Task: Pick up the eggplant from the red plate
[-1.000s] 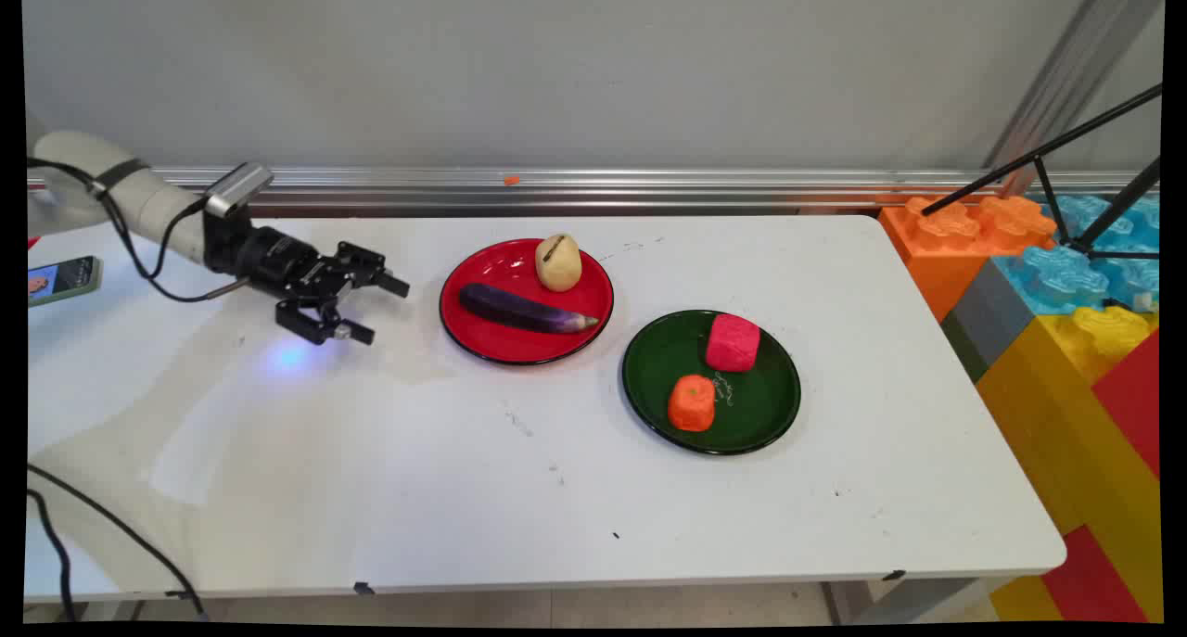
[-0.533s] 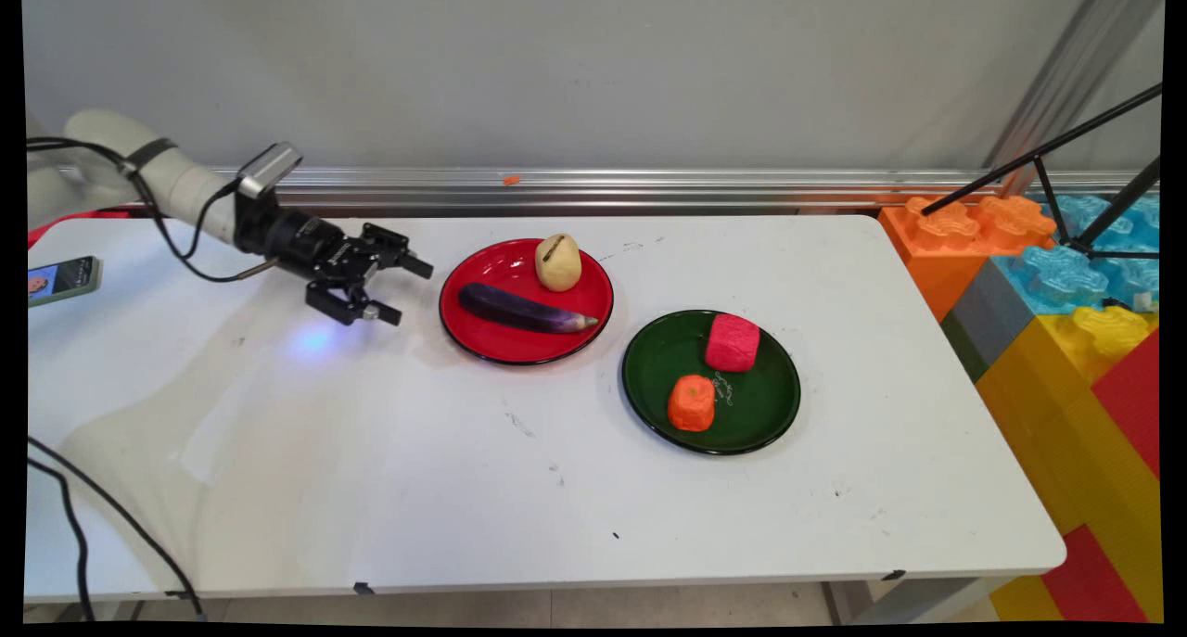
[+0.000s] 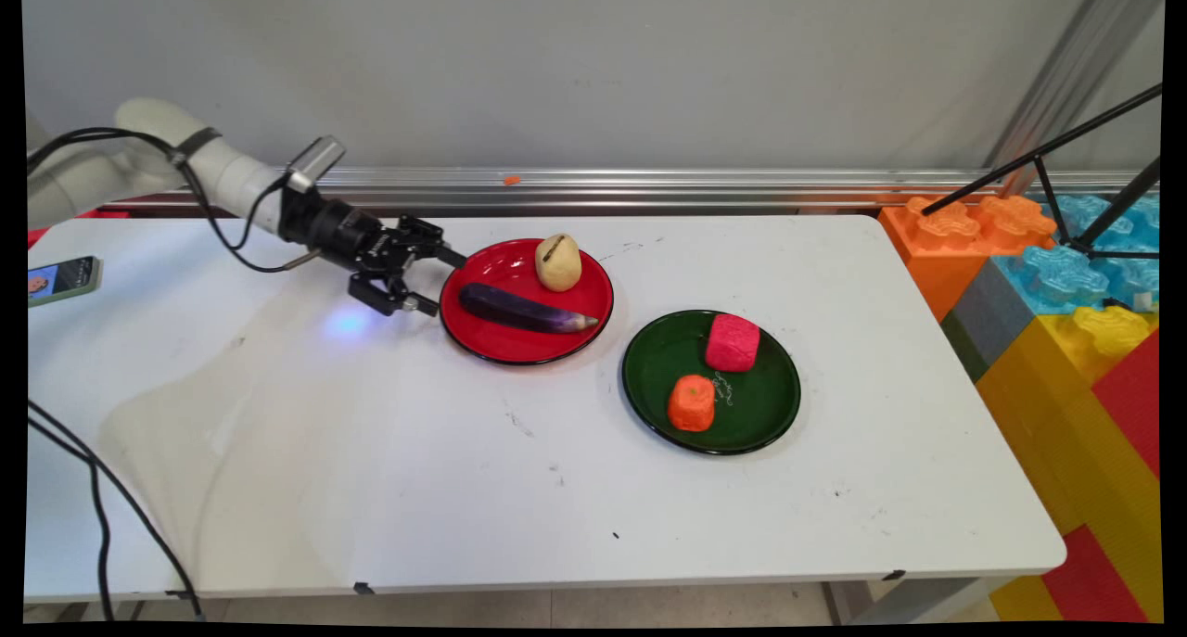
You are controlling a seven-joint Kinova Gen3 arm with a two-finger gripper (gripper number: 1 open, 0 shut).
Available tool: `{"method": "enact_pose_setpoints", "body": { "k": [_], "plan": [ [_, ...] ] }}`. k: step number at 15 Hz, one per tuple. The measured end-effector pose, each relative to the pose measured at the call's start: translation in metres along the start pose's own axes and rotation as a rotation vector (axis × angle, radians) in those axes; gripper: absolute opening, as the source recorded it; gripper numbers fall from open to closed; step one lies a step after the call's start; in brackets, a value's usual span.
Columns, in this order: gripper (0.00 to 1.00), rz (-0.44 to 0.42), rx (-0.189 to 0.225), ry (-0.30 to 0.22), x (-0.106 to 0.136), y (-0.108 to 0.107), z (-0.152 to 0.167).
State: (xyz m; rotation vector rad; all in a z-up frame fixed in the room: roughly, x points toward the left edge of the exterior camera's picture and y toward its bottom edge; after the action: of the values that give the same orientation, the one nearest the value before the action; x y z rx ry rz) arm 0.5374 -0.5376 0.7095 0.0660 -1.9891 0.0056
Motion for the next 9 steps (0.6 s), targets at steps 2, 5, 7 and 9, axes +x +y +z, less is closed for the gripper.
{"method": "enact_pose_setpoints", "body": {
  "k": [2,5,7,9],
  "plan": [
    [1.00,0.019,0.000,-0.007,0.003,-0.009,0.011],
    [1.00,0.045,-0.001,-0.024,0.003,-0.023,0.026],
    [1.00,0.060,-0.002,-0.037,0.000,-0.030,0.033],
    [1.00,0.072,-0.002,-0.049,-0.003,-0.035,0.038]
  ]
}}
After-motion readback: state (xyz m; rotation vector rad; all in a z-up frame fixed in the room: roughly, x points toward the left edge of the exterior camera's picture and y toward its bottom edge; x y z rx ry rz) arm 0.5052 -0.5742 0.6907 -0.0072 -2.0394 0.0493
